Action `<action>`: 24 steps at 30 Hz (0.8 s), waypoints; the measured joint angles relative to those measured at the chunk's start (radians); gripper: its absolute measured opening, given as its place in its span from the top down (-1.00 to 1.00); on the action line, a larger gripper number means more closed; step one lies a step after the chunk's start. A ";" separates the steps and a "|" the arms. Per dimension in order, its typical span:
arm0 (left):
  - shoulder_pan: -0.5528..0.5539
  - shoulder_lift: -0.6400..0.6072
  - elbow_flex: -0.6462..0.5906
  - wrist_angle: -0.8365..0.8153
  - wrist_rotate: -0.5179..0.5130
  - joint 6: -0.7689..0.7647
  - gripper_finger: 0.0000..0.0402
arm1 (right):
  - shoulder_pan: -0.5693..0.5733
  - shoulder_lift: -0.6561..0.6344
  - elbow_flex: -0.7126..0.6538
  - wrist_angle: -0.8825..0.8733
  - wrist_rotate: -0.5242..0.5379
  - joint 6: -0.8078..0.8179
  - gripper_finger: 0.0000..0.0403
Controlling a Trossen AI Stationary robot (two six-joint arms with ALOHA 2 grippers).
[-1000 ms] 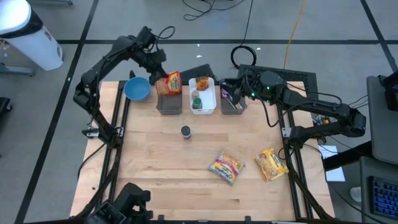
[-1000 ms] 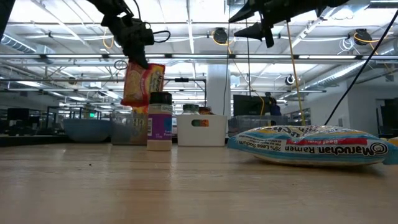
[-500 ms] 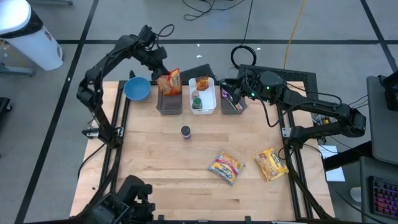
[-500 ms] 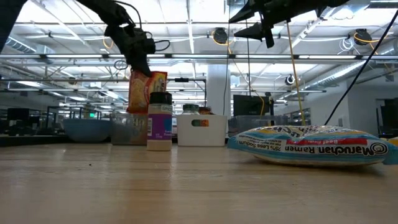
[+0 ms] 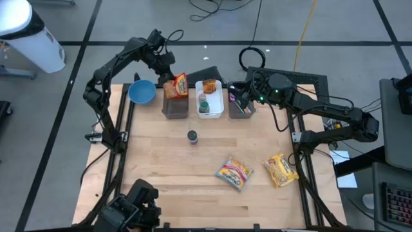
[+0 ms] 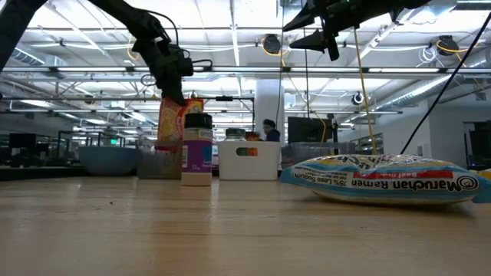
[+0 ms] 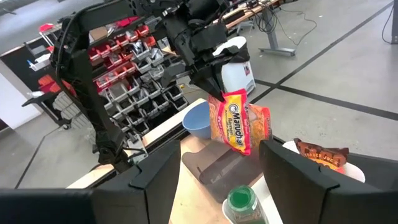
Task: Pick & Place Food Item
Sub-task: Put the red noodle pack into the left black bin
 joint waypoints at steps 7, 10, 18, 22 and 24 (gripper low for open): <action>0.010 0.000 0.000 -0.028 -0.051 0.016 1.00 | 0.000 0.000 0.000 -0.002 0.002 -0.004 -0.05; 0.009 0.000 0.000 -0.028 -0.048 0.020 1.00 | 0.000 0.000 0.000 -0.002 0.003 -0.004 -0.05; 0.009 0.000 0.000 -0.024 -0.045 0.031 1.00 | 0.000 0.000 0.000 -0.002 0.003 -0.004 -0.05; 0.008 0.000 -0.001 0.018 -0.036 0.029 1.00 | 0.000 0.000 0.000 -0.002 0.003 -0.004 -0.05; 0.008 0.000 -0.011 0.045 -0.012 0.027 1.00 | 0.000 0.000 0.000 -0.001 0.003 -0.004 -0.05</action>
